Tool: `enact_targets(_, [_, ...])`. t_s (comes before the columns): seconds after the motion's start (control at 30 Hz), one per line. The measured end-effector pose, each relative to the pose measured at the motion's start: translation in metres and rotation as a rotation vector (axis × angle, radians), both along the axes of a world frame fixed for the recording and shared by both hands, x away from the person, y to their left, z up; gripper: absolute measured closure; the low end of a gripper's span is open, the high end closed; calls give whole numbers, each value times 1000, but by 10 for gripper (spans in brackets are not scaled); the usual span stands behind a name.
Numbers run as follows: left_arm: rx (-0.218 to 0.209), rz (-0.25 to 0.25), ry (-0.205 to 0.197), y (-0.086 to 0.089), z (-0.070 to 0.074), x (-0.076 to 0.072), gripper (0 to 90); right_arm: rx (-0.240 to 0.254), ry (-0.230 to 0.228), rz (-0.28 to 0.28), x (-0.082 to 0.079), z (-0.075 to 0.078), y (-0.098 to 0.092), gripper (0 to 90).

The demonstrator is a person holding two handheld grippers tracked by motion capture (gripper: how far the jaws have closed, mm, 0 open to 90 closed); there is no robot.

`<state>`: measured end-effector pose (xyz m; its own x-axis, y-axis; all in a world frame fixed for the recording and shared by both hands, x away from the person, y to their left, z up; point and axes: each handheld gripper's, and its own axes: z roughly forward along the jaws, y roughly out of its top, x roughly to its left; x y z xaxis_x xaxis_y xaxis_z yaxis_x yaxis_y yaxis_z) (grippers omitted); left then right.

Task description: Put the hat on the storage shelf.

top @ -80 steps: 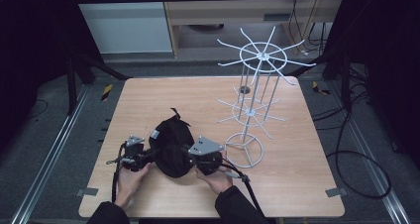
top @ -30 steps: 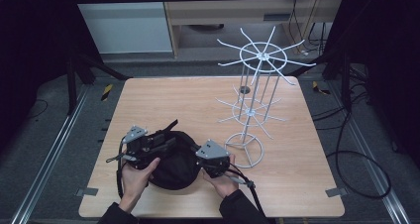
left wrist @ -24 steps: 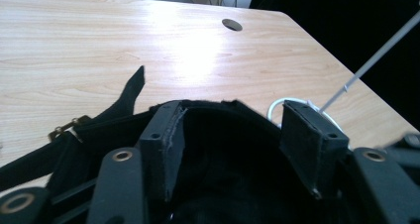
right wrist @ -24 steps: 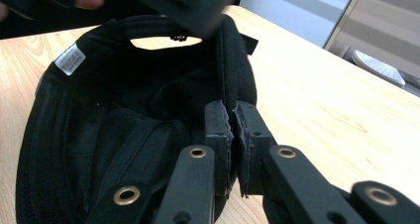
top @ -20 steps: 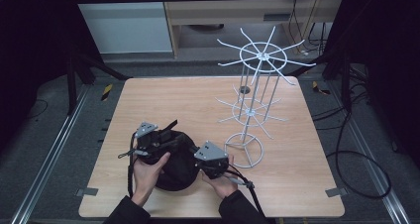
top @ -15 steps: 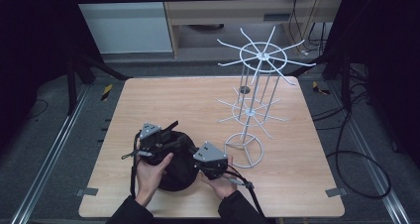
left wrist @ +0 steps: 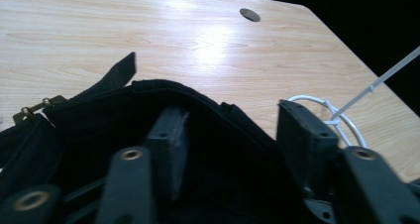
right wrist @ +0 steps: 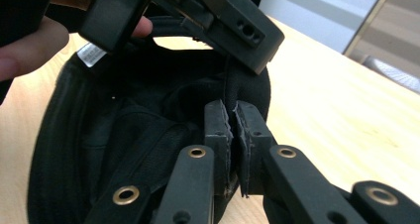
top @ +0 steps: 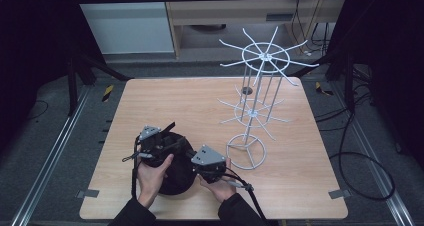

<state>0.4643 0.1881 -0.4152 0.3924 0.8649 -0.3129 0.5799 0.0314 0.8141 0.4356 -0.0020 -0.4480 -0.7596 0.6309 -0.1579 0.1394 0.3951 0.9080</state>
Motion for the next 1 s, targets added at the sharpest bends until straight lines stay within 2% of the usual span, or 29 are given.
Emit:
enact_targets(0.1, [-7,-7,-2,0,1,-1,630,15,17,18,0,1,1,818])
enact_targets(0.17, [-20,-11,-3,0,1,-1,668,19,21,27,-1,1,0,800])
enact_targets(0.23, [-33,-13,-15,2,3,-3,687,36,40,52,-1,3,-1,731])
enact_targets(0.27, [-38,-11,-20,3,4,-3,713,53,54,63,-3,7,-3,634])
enact_targets(0.33, [-56,-12,-37,9,10,-6,736,83,58,77,-6,10,-7,582])
enact_targets(0.4, [-65,-18,-52,13,16,-8,762,104,44,82,-11,15,-12,541])
enact_targets(0.43, [-65,-18,-52,13,16,-8,775,104,44,82,-11,15,-12,541])
enact_targets(0.47, [-68,-25,-73,18,22,-12,786,134,24,76,-15,20,-19,516])
enact_targets(0.53, [-67,-29,-84,21,25,-14,798,146,20,74,-16,21,-21,509])
enact_targets(0.6, [-69,-55,-117,28,34,-19,804,170,21,50,-17,24,-32,501])
enact_targets(0.7, [-78,-81,-134,31,38,-22,808,170,35,25,-15,22,-37,499])
enact_targets(0.73, [-72,-106,-154,30,43,-25,809,177,56,19,-12,18,-39,497])
enact_targets(0.77, [-72,-106,-154,30,43,-25,809,175,64,17,-11,16,-39,495])
enact_targets(0.8, [-63,-128,-170,28,46,-27,809,170,69,15,-10,13,-39,492])
enact_targets(0.87, [-61,-141,-176,26,48,-29,810,167,73,15,-9,10,-39,488])
enact_targets(0.93, [-47,-178,-191,20,50,-32,811,169,101,27,-6,4,-38,474])
enact_targets(1.0, [-43,-206,-199,17,51,-33,812,177,103,39,-5,3,-37,471])
